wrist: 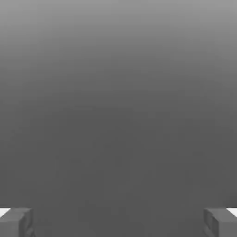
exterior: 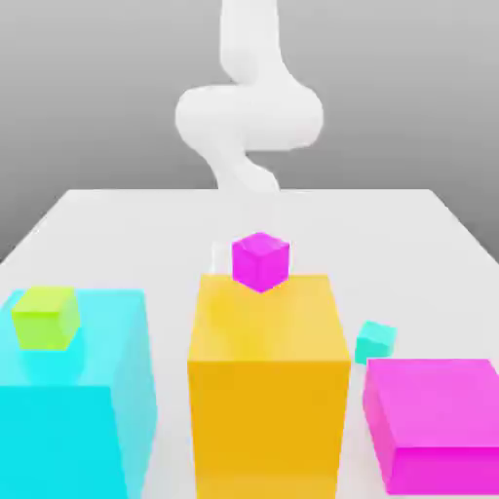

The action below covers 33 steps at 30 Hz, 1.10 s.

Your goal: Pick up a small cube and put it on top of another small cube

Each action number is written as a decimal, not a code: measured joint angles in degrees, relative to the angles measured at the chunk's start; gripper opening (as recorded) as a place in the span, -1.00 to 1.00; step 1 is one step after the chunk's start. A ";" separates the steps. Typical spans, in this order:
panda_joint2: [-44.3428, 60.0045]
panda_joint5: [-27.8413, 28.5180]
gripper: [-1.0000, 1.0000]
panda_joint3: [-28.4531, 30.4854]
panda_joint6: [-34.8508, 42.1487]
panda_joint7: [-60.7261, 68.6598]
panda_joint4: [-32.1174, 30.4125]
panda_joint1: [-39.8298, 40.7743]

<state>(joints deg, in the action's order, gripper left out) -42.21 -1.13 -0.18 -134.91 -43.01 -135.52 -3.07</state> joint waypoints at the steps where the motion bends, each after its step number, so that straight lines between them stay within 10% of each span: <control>1: 1.81 -0.54 0.00 -0.15 -1.52 1.38 -1.78 -1.50; 21: 34.06 -4.51 0.00 -10.19 -28.98 21.41 -33.96 -26.87; 32: 53.72 4.46 0.00 -1.13 -45.30 16.48 -33.11 -35.63; 33: 54.83 4.41 -1.00 -0.24 -46.24 16.42 -32.97 -36.61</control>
<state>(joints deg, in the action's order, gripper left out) 12.62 3.28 -0.41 -181.14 -26.58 -168.49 -39.68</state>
